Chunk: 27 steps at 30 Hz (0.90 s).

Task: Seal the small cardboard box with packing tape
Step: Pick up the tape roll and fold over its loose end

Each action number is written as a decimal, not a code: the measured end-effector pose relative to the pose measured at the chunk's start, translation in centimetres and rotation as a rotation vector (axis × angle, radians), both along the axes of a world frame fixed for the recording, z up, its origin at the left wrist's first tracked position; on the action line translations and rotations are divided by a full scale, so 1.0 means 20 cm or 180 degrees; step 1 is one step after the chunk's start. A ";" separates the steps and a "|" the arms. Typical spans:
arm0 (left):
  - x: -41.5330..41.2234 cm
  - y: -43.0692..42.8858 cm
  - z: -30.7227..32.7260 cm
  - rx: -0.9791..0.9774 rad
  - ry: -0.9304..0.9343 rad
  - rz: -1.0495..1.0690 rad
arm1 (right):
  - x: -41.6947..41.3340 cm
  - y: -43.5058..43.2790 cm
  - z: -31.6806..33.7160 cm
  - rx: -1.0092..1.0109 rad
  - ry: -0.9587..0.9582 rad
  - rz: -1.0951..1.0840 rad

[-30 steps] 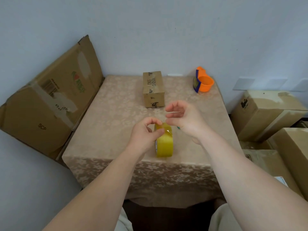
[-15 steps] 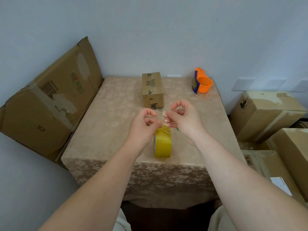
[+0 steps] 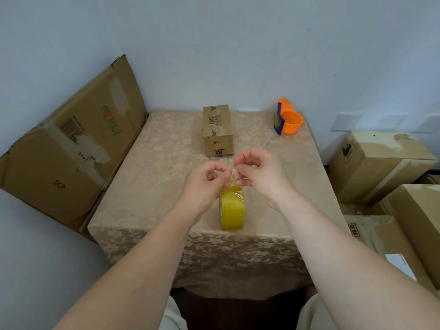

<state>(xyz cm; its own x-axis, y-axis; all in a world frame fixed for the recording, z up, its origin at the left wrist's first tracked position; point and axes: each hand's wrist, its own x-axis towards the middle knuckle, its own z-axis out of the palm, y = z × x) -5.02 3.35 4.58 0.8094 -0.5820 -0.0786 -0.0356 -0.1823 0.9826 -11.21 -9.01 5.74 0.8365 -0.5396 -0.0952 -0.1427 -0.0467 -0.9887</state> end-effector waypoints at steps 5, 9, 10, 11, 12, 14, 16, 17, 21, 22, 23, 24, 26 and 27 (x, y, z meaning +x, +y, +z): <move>-0.01 0.01 -0.01 -0.0058 0.0008 0.0025 | 0.00 0.00 0.01 0.0088 0.0043 0.0162; -0.01 0.02 0.00 -0.0074 -0.0063 0.0001 | -0.01 -0.01 0.02 0.0152 0.0112 0.0260; -0.01 0.02 0.00 -0.0075 -0.0098 -0.0005 | -0.01 -0.01 0.02 0.0135 0.0133 0.0286; -0.01 0.02 -0.01 -0.0071 -0.0134 -0.0011 | -0.01 -0.01 0.02 0.0115 0.0151 0.0312; -0.01 0.02 -0.01 -0.0068 -0.0168 -0.0010 | -0.01 -0.01 0.02 0.0109 0.0164 0.0337; -0.01 0.02 -0.01 -0.0073 -0.0230 0.0003 | -0.01 -0.01 0.02 0.0142 0.0186 0.0363; -0.02 0.02 -0.01 -0.0068 -0.0318 0.0004 | -0.01 -0.01 0.03 0.0151 0.0223 0.0364; -0.02 0.02 -0.01 -0.0054 -0.0371 -0.0009 | -0.01 -0.01 0.03 0.0136 0.0245 0.0369; -0.02 0.02 -0.02 0.0019 -0.0559 -0.0072 | -0.02 -0.01 0.05 0.0100 0.0312 0.0462; -0.02 0.02 -0.02 0.0026 -0.0590 -0.0085 | -0.03 -0.01 0.06 0.0120 0.0318 0.0485; -0.02 0.02 -0.02 0.0033 -0.0618 -0.0094 | -0.03 -0.01 0.06 0.0145 0.0321 0.0500; -0.02 0.02 -0.03 0.0041 -0.0646 -0.0099 | -0.03 -0.01 0.06 0.0165 0.0323 0.0510; -0.01 0.02 -0.04 0.0055 -0.0691 -0.0099 | -0.03 -0.01 0.06 0.0187 0.0328 0.0516; -0.01 0.02 -0.04 0.0059 -0.0704 -0.0087 | -0.03 -0.01 0.06 0.0192 0.0331 0.0509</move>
